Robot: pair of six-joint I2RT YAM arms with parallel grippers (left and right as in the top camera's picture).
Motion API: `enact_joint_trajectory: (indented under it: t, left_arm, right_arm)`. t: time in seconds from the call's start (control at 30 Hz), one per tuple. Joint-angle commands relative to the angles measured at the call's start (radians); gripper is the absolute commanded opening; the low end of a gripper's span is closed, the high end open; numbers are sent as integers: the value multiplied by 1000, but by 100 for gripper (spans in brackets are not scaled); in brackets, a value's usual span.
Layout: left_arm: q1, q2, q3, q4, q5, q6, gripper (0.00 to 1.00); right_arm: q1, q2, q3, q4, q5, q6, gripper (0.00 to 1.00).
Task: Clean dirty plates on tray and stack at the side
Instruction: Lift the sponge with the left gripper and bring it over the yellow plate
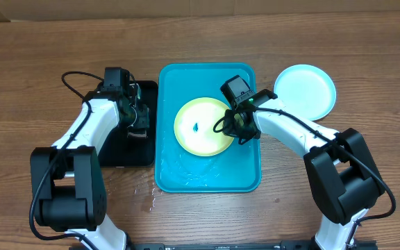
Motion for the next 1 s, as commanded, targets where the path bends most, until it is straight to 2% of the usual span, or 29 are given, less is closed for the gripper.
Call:
enact_joint_trajectory:
  t: [0.0,0.07,0.5,0.57,0.6,0.67,0.97]
  left_arm:
    - [-3,0,-21,2,-31,19,27]
    - [-3,0,-23,4,-32,18,24]
    - [-2,1,-73,68,-29,16,17]
    - [-2,1,-79,73,-29,15,8]
    - [-2,0,-75,68,-28,15,4]
    - [-2,-1,-44,35,-29,15,4]
    - [2,-18,111,-126,-82,19,4]
  right_arm:
    - [1,3,9,0,16,0,7]
    - [1,3,9,0,16,0,7]
    - [1,3,9,0,16,0,7]
    - [1,3,9,0,17,0,7]
    - [1,3,9,0,17,0,7]
    - [1,3,9,0,17,0,4]
    - [1,3,8,0,17,0,4]
